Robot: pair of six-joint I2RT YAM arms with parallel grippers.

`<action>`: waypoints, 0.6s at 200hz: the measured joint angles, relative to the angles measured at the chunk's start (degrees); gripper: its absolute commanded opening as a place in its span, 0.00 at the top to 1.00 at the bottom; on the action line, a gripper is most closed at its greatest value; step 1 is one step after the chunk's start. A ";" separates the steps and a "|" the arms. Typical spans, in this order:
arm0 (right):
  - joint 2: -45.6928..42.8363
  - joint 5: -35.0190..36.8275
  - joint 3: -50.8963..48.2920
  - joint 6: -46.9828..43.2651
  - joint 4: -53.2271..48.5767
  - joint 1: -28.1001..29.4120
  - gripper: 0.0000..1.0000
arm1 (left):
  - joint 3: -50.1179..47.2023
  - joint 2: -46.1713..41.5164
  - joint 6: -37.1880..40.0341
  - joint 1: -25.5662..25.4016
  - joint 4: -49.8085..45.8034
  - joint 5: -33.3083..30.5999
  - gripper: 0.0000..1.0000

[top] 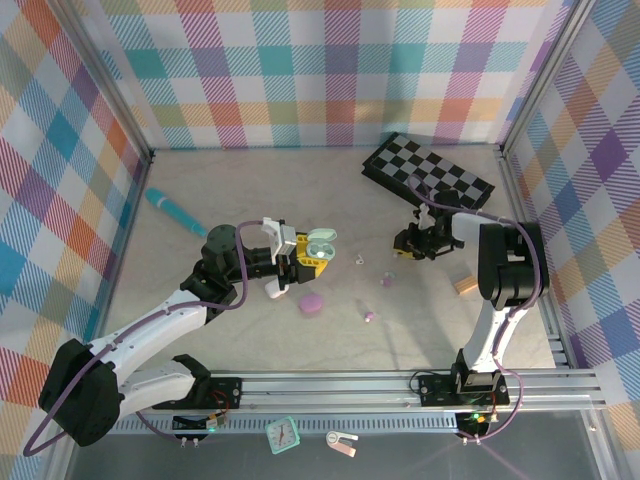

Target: Insert wireless bluetooth earbuds into charging case

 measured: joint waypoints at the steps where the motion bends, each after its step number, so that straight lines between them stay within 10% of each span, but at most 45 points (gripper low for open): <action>1: 0.00 0.02 0.00 0.00 0.00 0.02 0.76 | 0.00 0.00 0.00 0.00 0.00 0.00 0.64; 120: 0.81 0.83 2.23 -1.33 -2.82 0.85 0.77 | 0.00 0.00 0.39 0.00 -0.17 -0.02 0.64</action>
